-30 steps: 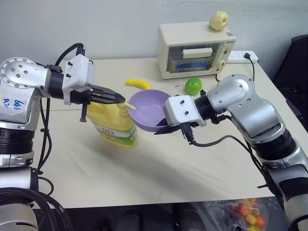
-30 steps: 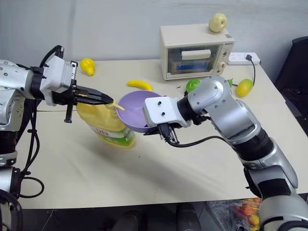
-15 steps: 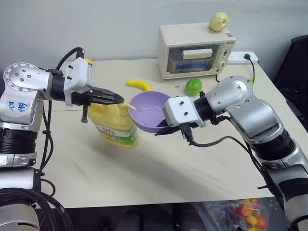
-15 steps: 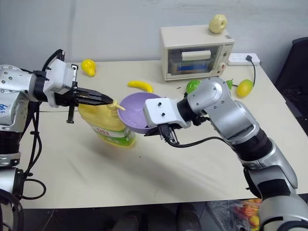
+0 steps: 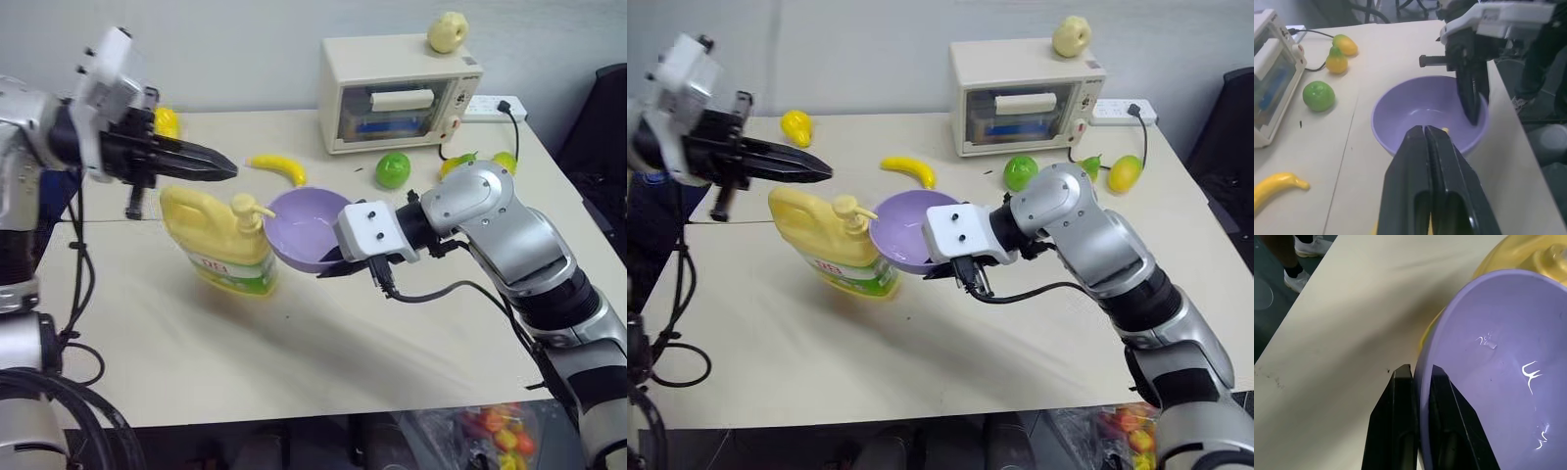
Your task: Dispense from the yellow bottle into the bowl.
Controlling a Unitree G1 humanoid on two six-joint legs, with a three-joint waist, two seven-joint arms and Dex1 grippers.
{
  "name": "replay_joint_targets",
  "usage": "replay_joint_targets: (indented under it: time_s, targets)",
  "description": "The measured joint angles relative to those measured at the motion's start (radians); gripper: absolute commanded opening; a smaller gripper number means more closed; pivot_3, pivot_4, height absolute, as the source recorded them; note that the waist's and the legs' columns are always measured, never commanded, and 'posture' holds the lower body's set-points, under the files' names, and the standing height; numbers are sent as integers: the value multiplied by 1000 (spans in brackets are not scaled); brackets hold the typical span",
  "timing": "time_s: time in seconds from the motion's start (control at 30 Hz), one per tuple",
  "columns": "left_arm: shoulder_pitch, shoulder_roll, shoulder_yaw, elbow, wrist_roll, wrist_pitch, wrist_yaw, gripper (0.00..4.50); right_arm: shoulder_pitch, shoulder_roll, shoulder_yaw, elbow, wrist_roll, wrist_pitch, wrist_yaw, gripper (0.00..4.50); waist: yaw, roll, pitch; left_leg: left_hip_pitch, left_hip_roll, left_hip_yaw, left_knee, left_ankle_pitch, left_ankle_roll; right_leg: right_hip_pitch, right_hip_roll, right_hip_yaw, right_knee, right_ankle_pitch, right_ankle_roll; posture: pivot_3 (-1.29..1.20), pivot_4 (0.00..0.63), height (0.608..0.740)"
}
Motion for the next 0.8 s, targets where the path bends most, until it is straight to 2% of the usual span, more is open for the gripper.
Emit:
replay_joint_targets:
  time_s: [0.23,0.4,0.6,0.7,0.8]
  targets:
    - [209,136,176,-172,-137,150,2,3031,74,-30,-12,-25,-1,-20,-36,0,10,-2,2,0,0,-1,2,0,0,1,-1,0,1,0,0,0,150,740]
    - [453,210,418,-342,-226,274,24,4466,237,-50,-24,-41,-33,-48,-114,0,11,-4,3,0,0,0,1,-1,1,1,-1,0,0,0,0,0,150,740]
    - [737,225,718,-528,-250,395,39,4466,416,-78,-76,66,-116,-160,-244,0,12,-4,3,1,0,1,2,-1,1,2,-1,1,0,0,0,0,150,740]
    - [797,204,782,-582,-252,395,71,4466,440,-64,-84,180,-169,-259,-310,0,11,-4,3,2,0,1,1,-1,1,3,-1,2,1,0,-1,0,150,740]
    - [839,192,794,-610,-267,393,93,4466,457,-38,-81,297,-227,-362,-374,0,10,-4,3,2,1,1,1,-1,1,2,0,2,1,0,-1,0,150,740]
